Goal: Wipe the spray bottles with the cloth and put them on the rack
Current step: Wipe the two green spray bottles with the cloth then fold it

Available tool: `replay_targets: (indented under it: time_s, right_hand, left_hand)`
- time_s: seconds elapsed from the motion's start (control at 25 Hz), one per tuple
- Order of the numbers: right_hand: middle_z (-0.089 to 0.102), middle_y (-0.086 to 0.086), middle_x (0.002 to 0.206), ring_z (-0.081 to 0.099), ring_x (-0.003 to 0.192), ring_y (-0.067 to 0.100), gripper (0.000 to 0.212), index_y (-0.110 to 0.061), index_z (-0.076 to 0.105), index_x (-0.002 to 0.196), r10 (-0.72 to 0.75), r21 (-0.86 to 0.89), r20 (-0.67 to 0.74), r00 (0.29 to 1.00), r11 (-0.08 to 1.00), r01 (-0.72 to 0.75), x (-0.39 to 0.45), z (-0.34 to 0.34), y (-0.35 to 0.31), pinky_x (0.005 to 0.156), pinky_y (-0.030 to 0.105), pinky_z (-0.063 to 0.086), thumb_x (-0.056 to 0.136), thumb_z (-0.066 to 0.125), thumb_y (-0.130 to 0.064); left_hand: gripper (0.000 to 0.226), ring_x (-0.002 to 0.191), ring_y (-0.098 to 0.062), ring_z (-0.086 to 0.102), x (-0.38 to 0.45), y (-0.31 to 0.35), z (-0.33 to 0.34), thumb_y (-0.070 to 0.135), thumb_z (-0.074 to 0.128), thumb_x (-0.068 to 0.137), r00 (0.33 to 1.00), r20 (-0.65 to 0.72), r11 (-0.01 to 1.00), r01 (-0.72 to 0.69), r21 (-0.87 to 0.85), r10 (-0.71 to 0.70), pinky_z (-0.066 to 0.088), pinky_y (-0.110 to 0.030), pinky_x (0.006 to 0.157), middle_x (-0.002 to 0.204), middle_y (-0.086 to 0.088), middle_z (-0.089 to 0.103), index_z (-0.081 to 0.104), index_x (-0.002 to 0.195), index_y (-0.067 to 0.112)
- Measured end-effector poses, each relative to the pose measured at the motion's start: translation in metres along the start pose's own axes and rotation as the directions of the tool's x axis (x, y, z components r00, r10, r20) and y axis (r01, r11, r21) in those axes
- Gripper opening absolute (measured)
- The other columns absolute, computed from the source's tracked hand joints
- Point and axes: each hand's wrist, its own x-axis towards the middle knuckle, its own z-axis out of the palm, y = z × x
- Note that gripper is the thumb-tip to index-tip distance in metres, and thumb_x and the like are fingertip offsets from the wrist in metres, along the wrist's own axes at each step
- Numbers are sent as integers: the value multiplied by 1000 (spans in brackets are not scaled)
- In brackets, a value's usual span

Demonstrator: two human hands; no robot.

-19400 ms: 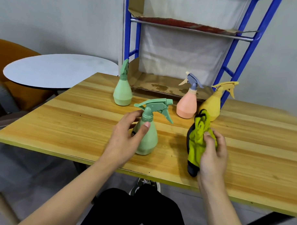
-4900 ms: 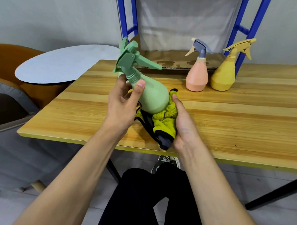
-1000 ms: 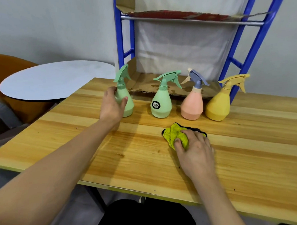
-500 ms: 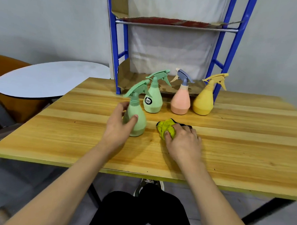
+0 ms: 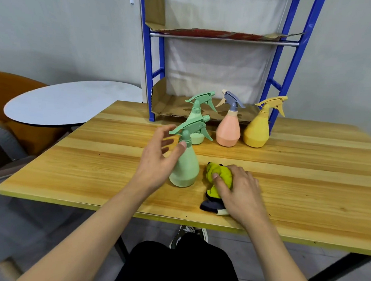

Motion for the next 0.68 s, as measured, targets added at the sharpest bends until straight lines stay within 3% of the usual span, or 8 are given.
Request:
replay_targets:
  time_s: [0.08, 0.12, 0.2, 0.28, 0.36, 0.48, 0.56, 0.68]
  right_hand:
    - [70, -1, 102, 60, 95, 22, 34, -22, 63, 107, 162, 374, -123, 979, 921, -106, 7, -3, -9, 86, 37, 46, 99, 49, -53]
    - [71, -1, 99, 62, 93, 19, 32, -21, 64, 105, 268, 591, -158, 950, 797, -127, 14, -9, -17, 82, 33, 47, 101, 51, -50]
    - [70, -7, 111, 62, 103, 12, 40, -18, 65, 118, 404, 809, -193, 894, 581, -88, 34, -28, -34, 88, 27, 45, 100, 51, -51]
    - [62, -18, 121, 58, 112, 2, 45, -19, 59, 132, 423, 871, -217, 880, 490, -20, 53, -41, -53, 95, 16, 41, 101, 51, -51]
    - [63, -19, 115, 58, 106, -11, 27, -23, 59, 124, 353, 869, -298, 887, 484, 99, 63, -40, -76, 88, 8, 41, 103, 53, -39]
    - [67, -11, 117, 62, 111, -2, 22, -24, 60, 121, 240, 860, -375, 895, 452, 239, 60, -15, -93, 93, 18, 47, 100, 62, -27]
    - [71, -12, 104, 66, 98, 1, 16, -27, 62, 112, 246, 853, -425, 871, 432, 294, 61, -5, -98, 87, 18, 49, 98, 66, -21]
    - [68, -27, 90, 63, 86, -1, 5, -31, 65, 97, 258, 775, -524, 812, 539, 329, 66, -2, -102, 83, 19, 47, 100, 61, -28]
  left_hand:
    - [47, 119, -1, 61, 8, 13, -5, 44, 64, 98, 996, -65, 999, -53, 3, 53, 52, -19, 94, 133, 14, 62, 52, 142, 31]
    - [43, 115, 0, 63, 13, 17, -6, 43, 64, 98, 995, -70, 997, -74, 20, 75, 54, -16, 90, 127, 16, 66, 57, 139, 32]
    - [29, 109, -3, 68, 22, 15, -8, 42, 64, 100, 992, -56, 993, -111, 49, 114, 59, -27, 90, 116, 17, 72, 66, 127, 34]
    - [22, 108, -11, 71, 26, 7, -6, 45, 63, 98, 991, -43, 992, -123, 32, 125, 61, -45, 90, 110, 17, 75, 72, 117, 39]
    - [19, 107, -14, 72, 25, 3, -2, 45, 64, 97, 991, -61, 992, -122, -17, 120, 61, -51, 90, 109, 18, 76, 73, 113, 43]
    - [20, 102, -8, 73, 25, -1, 5, 43, 66, 98, 985, -95, 989, -146, -34, 143, 61, -49, 89, 109, 22, 76, 74, 116, 42]
    - [23, 103, -5, 73, 26, -5, 8, 39, 66, 99, 984, -108, 989, -148, -24, 144, 61, -47, 90, 110, 23, 76, 74, 120, 35]
    - [32, 105, -7, 73, 29, -7, 8, 46, 65, 96, 985, -107, 989, -139, -50, 133, 61, -48, 91, 112, 20, 77, 75, 121, 30]
